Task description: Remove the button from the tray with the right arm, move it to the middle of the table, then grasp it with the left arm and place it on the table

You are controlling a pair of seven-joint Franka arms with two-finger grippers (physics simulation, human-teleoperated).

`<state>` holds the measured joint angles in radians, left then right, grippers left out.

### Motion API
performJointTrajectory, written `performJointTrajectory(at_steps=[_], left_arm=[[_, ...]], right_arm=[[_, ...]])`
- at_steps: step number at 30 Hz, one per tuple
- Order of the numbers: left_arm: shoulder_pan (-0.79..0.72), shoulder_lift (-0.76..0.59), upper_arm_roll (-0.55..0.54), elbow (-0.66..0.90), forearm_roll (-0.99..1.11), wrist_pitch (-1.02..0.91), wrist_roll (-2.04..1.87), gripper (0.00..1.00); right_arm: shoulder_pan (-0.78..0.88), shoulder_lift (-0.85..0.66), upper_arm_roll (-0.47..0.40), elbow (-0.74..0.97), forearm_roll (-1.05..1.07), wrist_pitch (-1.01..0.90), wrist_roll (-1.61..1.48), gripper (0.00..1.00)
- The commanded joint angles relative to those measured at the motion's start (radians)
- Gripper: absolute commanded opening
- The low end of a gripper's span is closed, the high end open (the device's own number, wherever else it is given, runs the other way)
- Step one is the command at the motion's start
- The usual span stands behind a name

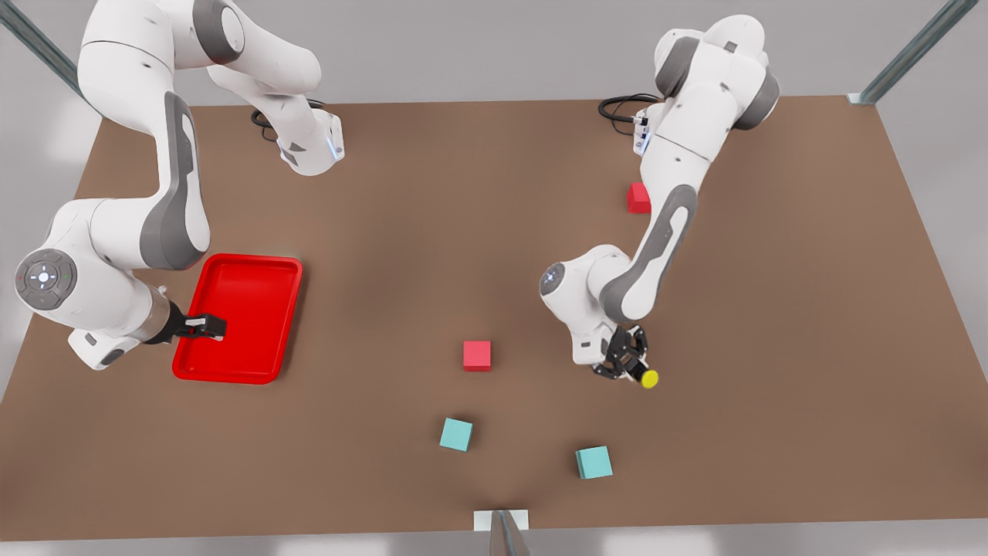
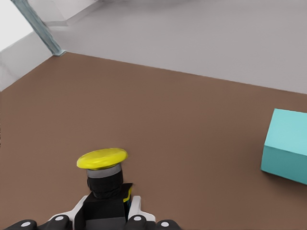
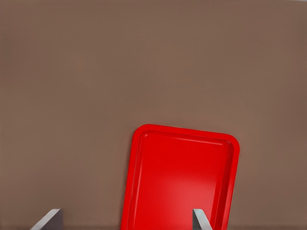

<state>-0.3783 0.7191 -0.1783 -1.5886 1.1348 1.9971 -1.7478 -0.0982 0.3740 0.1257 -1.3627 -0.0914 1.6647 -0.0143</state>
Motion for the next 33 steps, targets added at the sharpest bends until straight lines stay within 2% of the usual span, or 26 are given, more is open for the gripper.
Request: performJointTrajectory(at_steps=[1,7,14,29,30,31,33], left_arm=[[-0.002,0.0,0.0,-0.037,0.195,0.02,-1.032,0.32],[-0.022,0.052,0.002,-0.082,0.352,0.0,-1.2,0.32],[-0.053,0.129,0.005,-0.08,0.43,-0.07,-1.266,0.32],[-0.076,0.186,0.01,-0.083,0.491,-0.136,-1.179,0.33],[-0.077,0.186,0.01,-0.085,0.491,-0.149,-1.161,0.48],[-0.077,0.186,0.01,-0.085,0.491,-0.149,-1.158,1.0],[-0.077,0.186,0.01,-0.088,0.491,-0.15,-1.156,1.0]], right_arm=[[0.0,-0.001,0.0,0.001,0.001,0.0,0.0,1.0],[0.0,-0.003,0.0,0.001,-0.001,0.0,0.0,1.0],[0.0,-0.001,0.0,0.001,0.001,0.0,0.0,1.0],[0.002,0.002,0.0,0.001,0.001,0.0,0.002,1.0],[0.002,0.002,0.0,0.001,0.001,0.0,0.002,1.0],[0.002,0.002,0.0,0.001,0.001,0.0,0.002,1.0],[0.002,0.002,0.0,0.001,-0.001,0.0,0.0,1.0]])
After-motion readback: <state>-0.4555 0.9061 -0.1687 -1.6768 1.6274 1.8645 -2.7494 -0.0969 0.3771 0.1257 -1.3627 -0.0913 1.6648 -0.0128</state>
